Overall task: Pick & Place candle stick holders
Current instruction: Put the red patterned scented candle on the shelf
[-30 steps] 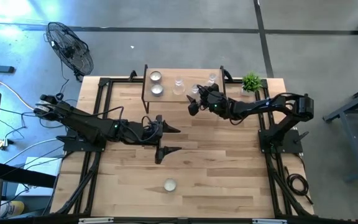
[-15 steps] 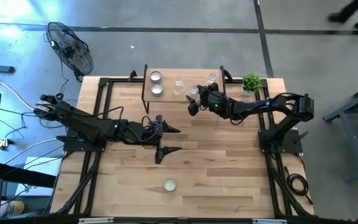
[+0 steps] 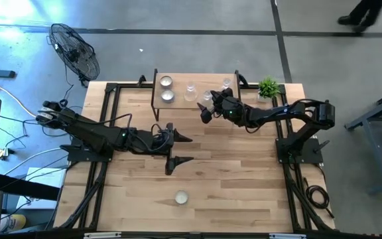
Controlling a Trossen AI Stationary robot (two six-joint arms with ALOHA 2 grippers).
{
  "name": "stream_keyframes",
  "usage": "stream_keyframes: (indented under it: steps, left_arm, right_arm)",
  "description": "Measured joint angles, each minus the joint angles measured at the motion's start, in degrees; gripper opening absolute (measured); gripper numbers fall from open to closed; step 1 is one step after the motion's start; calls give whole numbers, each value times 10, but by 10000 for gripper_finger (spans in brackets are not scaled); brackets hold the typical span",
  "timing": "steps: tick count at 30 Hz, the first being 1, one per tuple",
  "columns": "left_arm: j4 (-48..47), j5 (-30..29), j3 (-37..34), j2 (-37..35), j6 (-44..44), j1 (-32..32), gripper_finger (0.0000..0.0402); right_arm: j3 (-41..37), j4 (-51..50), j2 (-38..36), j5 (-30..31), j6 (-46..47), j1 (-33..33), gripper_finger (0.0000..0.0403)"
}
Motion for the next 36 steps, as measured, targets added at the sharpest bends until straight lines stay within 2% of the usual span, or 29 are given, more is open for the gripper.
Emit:
stream_keyframes:
  steps: [7, 14, 22, 30, 36]
  left_arm:
    - [0, 0, 0, 0, -1, 0, 331]
    - [0, 0, 0, 0, -4, 0, 331]
    - [-2, 0, 0, 0, -4, 0, 331]
    - [-2, 0, 0, 0, -4, 0, 331]
    - [-2, 0, 0, 0, -4, 0, 331]
  right_arm:
    - [0, 0, 0, -12, -1, 0, 400]
    - [0, 0, 0, 10, -1, 0, 399]
    - [0, 5, 0, 6, -13, 7, 397]
    - [0, 7, -24, 61, -61, 33, 397]
    - [0, -1, -56, 71, -72, 46, 397]
